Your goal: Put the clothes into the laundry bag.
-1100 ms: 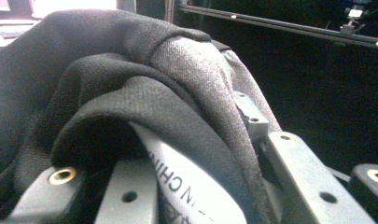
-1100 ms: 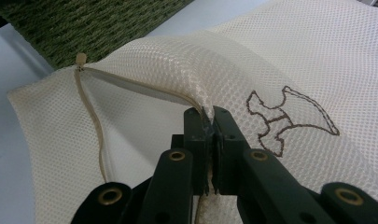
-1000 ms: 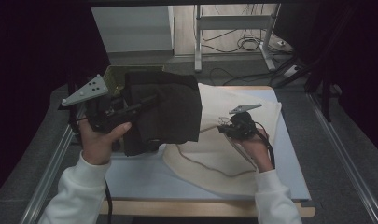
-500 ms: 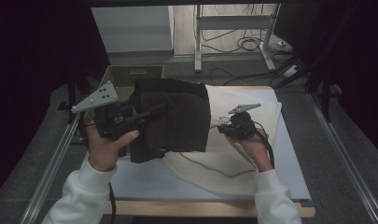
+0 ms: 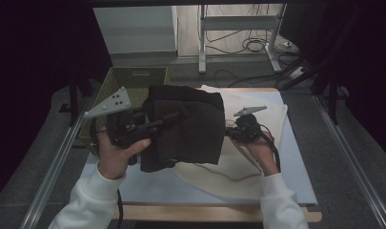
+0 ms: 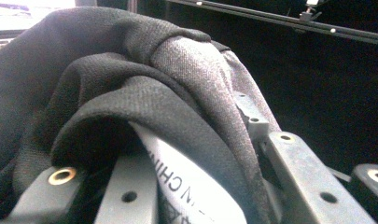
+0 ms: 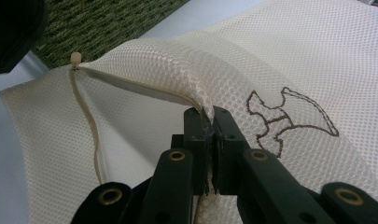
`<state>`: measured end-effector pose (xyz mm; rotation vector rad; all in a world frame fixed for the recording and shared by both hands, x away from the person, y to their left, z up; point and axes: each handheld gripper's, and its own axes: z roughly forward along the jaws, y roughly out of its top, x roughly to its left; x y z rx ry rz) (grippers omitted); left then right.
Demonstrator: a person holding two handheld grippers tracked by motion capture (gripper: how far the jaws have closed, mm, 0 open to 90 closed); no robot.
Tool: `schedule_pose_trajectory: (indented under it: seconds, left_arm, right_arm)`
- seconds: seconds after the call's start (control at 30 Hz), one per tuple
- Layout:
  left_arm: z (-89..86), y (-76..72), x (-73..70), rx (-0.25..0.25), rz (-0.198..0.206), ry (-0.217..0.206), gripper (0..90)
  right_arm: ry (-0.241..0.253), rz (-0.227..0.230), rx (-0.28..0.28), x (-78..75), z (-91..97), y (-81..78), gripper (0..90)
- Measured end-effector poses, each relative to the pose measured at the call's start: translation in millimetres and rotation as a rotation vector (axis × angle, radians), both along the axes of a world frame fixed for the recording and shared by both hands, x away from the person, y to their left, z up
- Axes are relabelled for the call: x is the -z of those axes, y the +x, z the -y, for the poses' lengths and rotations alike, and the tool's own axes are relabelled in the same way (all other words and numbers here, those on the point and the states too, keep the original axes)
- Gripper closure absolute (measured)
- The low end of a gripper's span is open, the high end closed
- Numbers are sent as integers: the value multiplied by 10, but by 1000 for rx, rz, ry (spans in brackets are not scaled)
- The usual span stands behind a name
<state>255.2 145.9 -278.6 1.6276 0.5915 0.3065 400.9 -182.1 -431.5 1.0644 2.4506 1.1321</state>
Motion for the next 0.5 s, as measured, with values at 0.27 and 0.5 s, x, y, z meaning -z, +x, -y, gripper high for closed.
schedule_pose_trajectory:
  seconds: [0.27, 0.5]
  left_arm:
    - [139, -13, 42, 39, -9, 13, 674]
    - [194, -25, 98, 64, -24, 9, 674]
  right_arm:
    - [2, -1, 1, 8, 7, 6, 855]
    - [-2, 0, 1, 4, 26, 11, 857]
